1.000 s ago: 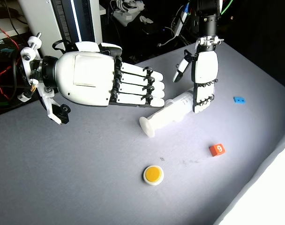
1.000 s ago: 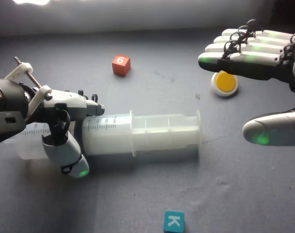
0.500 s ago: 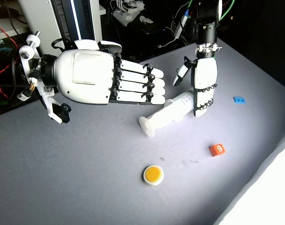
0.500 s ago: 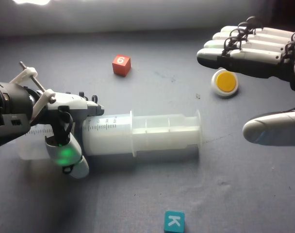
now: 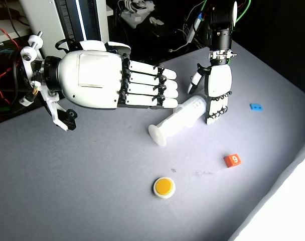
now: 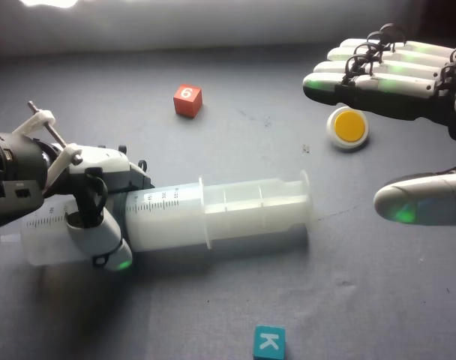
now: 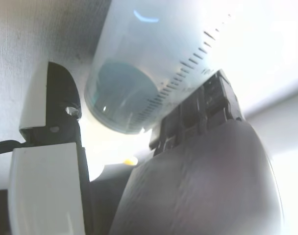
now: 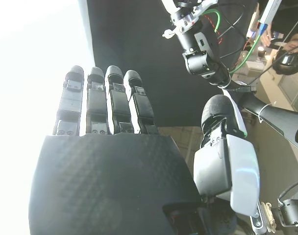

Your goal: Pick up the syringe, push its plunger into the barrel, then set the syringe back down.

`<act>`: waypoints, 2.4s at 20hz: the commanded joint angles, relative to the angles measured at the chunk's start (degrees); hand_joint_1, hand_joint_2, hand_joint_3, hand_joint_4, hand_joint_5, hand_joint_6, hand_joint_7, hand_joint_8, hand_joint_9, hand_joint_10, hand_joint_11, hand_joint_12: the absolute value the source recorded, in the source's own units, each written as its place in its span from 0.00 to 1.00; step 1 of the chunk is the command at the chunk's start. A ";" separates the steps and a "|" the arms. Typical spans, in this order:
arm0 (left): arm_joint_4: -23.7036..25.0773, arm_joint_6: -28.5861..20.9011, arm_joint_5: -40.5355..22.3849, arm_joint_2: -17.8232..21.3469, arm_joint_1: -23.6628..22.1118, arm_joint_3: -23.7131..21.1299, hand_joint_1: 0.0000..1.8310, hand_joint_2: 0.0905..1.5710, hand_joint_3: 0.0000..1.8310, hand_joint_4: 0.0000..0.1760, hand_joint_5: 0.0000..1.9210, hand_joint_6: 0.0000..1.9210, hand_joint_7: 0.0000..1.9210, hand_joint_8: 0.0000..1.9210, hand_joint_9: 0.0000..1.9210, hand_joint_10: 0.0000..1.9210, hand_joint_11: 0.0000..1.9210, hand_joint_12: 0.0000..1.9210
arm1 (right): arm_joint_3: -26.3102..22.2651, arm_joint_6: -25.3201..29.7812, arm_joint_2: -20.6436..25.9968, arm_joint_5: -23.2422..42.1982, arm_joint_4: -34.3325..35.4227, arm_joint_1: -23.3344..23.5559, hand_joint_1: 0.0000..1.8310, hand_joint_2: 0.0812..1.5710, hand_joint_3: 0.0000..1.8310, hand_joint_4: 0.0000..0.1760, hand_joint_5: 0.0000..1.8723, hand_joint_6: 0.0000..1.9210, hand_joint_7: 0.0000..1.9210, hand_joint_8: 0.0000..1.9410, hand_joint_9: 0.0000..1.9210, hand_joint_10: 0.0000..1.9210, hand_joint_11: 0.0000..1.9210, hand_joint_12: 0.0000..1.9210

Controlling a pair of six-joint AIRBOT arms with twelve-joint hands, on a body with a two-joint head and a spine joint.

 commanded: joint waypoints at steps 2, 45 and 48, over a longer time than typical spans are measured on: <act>0.11 -0.28 -1.29 -0.41 0.12 0.02 0.64 0.67 0.00 0.00 0.36 0.03 0.44 0.03 0.45 0.06 0.23 0.56 | -0.31 0.47 0.14 7.02 1.72 0.39 0.04 0.71 0.00 0.00 0.07 0.00 0.06 0.00 0.04 0.01 0.01 0.01; -4.91 1.61 -20.67 13.93 -17.90 -4.26 0.75 0.67 0.00 0.00 0.50 0.55 0.61 0.31 0.49 0.61 0.39 0.76 | -5.74 11.80 -7.45 11.89 51.32 5.92 0.00 0.60 0.00 0.00 0.00 0.00 0.00 0.00 0.00 0.00 0.00 0.00; -6.01 1.61 -21.21 13.94 -18.20 -4.21 0.75 0.67 0.00 0.00 0.49 0.55 0.60 0.33 0.48 0.62 0.39 0.75 | -7.07 11.71 -7.65 10.91 52.69 5.36 0.00 0.61 0.00 0.00 0.00 0.00 0.00 0.00 0.00 0.00 0.00 0.00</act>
